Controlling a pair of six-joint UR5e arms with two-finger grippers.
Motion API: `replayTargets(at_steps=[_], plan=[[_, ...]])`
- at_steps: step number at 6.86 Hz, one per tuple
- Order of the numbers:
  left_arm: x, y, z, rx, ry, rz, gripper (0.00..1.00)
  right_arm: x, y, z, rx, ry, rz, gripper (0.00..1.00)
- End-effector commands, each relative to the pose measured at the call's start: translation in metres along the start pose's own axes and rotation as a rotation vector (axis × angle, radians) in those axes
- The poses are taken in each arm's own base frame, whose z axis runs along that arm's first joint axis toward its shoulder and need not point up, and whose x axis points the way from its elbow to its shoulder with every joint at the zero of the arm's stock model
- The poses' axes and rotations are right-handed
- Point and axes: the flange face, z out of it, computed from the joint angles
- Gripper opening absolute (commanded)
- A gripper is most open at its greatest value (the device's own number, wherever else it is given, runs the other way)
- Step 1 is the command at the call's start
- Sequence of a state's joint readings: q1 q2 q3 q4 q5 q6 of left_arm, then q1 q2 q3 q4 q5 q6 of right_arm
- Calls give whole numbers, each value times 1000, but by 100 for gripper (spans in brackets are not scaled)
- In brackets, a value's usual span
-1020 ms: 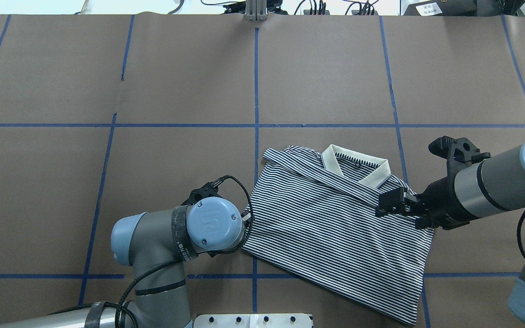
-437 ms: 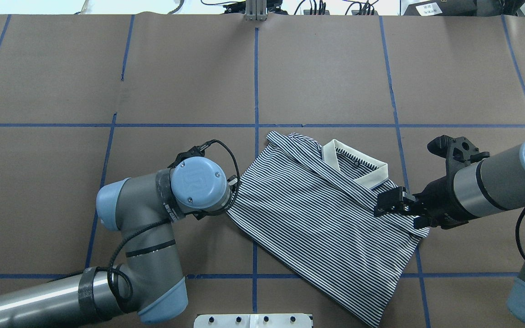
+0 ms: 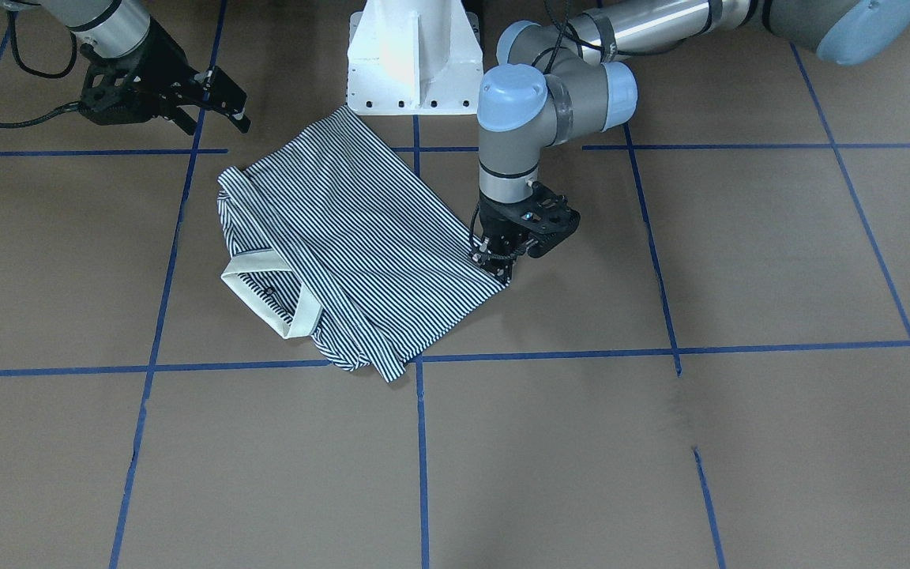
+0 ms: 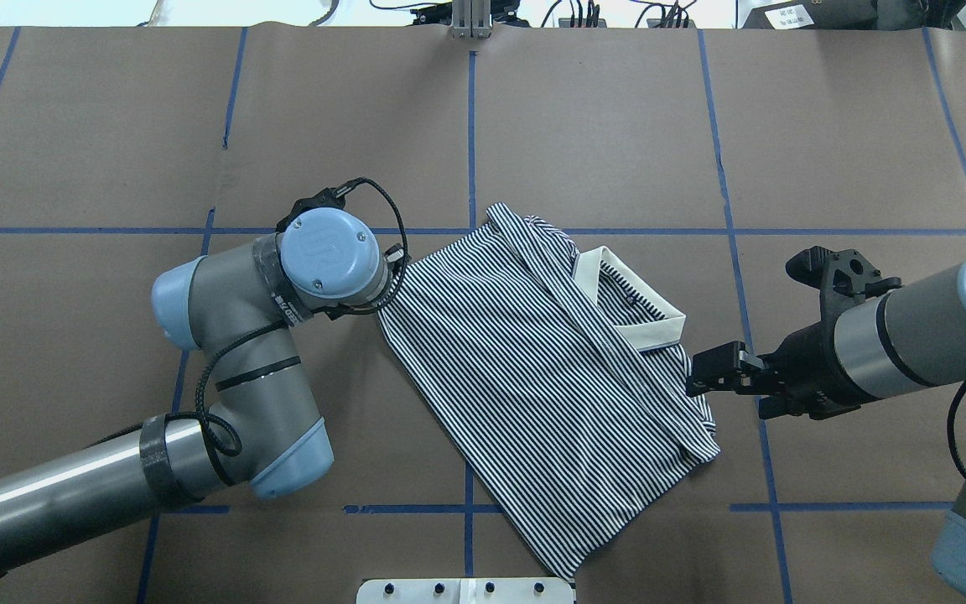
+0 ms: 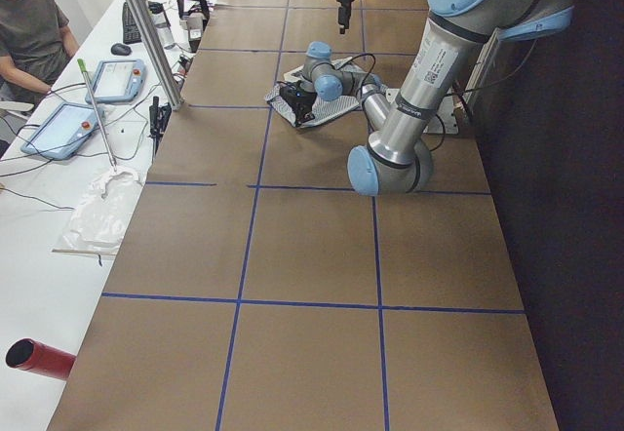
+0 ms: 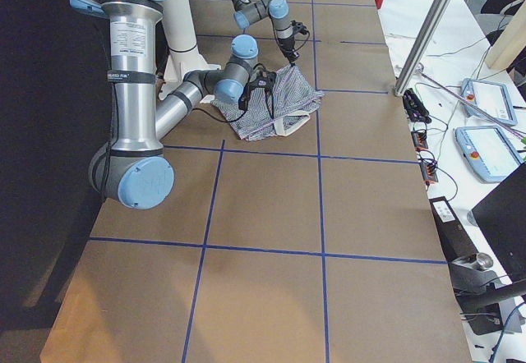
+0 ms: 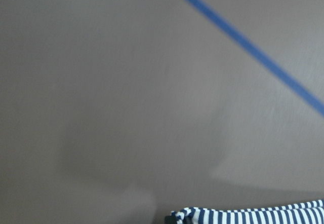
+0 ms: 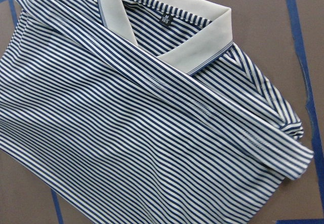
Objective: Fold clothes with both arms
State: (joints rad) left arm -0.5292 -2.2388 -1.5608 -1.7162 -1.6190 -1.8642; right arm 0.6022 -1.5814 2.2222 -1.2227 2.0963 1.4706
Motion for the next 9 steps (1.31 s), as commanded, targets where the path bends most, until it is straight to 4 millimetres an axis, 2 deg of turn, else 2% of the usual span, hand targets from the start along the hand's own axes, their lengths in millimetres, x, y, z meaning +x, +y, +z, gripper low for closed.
replayTargets(at_steps=[1,3,5,6,8,9], plan=[[31,-56,22,108,78,64,0,-10,-4,-1,31,-15,-9,100],[80,-81,47,171,137,151,0,-16,-5,0,49,-21,-18,100],[109,-88,52,202,218,240,0,-28,-9,4,55,-36,-26,100],[109,-100,64,245,223,284,0,-35,-10,5,56,-45,-31,100],[117,-106,74,282,222,297,0,-35,-16,11,86,-34,-34,100],[115,-112,75,295,227,293,43,-37,-18,13,89,-32,-34,100]])
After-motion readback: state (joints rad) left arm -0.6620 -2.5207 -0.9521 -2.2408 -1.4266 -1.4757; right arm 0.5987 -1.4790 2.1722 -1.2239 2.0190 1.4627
